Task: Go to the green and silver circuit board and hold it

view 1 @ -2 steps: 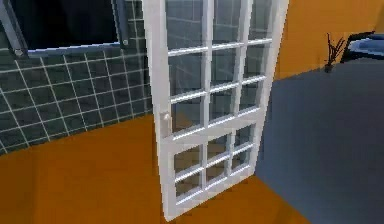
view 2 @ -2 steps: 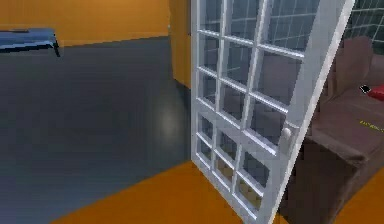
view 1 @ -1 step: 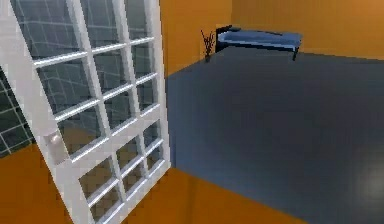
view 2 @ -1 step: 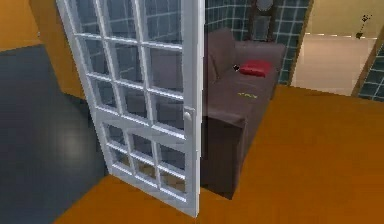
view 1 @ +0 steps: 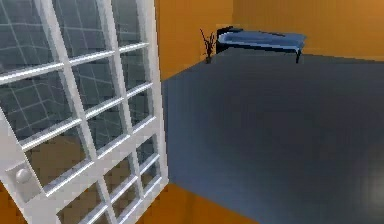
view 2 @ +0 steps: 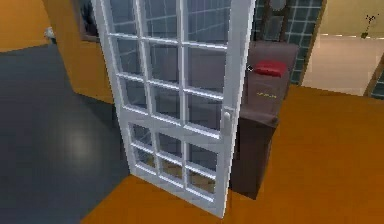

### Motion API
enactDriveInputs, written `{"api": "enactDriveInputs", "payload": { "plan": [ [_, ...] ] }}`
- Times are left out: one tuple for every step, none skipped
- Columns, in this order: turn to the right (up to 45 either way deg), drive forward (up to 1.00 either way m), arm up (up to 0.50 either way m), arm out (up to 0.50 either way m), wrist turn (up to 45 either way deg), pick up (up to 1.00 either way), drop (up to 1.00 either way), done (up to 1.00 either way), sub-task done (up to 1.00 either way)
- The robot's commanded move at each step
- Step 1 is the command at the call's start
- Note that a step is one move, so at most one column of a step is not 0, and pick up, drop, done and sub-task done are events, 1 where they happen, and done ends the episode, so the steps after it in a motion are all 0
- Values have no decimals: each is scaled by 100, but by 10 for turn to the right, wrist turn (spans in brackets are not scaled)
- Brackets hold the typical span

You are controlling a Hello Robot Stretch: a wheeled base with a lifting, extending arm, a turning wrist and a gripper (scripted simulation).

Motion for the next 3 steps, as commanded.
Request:
{"api": "enactDriveInputs", "payload": {
  "plan": [
    [450, 0, 0, 0, 0, 0, 0, 0, 0],
    [0, 100, 0, 0, 0, 0, 0, 0, 0],
    [30, 0, 0, 0, 0, 0, 0, 0, 0]
  ]
}}
